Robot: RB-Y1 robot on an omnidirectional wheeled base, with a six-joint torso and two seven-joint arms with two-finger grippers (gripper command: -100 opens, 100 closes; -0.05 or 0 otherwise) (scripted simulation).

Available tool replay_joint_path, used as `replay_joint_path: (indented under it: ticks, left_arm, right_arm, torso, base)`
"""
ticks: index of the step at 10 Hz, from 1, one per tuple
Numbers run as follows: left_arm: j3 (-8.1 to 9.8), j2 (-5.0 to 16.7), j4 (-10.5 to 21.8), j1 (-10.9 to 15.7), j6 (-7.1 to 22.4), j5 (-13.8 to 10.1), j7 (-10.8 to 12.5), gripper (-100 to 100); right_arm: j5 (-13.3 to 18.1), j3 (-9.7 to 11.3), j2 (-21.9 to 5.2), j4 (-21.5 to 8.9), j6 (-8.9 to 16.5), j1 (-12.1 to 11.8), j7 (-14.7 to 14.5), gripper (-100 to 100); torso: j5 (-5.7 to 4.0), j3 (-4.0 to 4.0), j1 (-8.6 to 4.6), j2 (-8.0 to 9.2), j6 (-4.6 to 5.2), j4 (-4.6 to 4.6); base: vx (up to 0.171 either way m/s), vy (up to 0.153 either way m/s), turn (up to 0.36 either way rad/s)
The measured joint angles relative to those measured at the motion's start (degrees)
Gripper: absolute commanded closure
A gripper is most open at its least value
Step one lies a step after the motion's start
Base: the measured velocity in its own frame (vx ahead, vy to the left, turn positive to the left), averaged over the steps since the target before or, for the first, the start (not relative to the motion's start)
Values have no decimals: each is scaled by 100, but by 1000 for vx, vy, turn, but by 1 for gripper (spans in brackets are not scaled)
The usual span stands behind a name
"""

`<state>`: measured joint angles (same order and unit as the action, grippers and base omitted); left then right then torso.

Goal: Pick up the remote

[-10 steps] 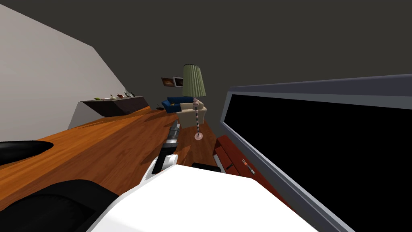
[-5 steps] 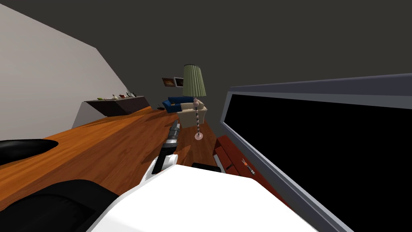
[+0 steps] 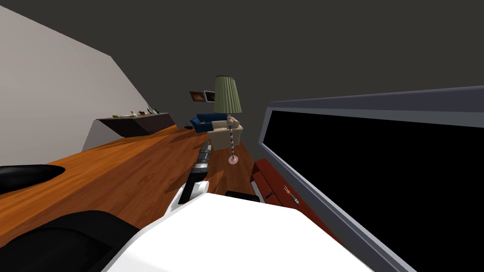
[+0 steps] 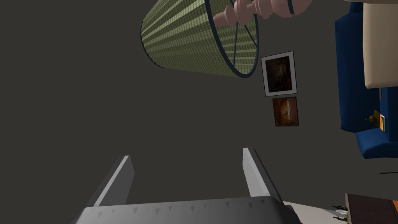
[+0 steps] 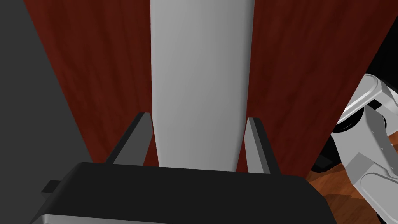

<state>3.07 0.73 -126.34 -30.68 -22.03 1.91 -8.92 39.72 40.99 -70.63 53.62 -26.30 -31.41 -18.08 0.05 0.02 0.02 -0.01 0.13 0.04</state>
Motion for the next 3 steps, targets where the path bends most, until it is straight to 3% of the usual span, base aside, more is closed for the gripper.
replay_joint_path:
  ticks: [2, 3]
  left_arm:
    - [0, 0, 0, 0, 0, 0, 0, 0]
    - [0, 0, 0, 1, 0, 0, 0, 0]
  right_arm:
    - [-44, -56, -193, 78, -107, -47, 6, 100]
    - [-46, -57, -207, 93, -110, -53, 15, 0]
  torso:
    - [1, 0, 9, 1, -1, -1]
    - [-2, 1, 4, 2, -1, 0]
  base:
    - [2, 19, -28]
    - [0, 0, 0]
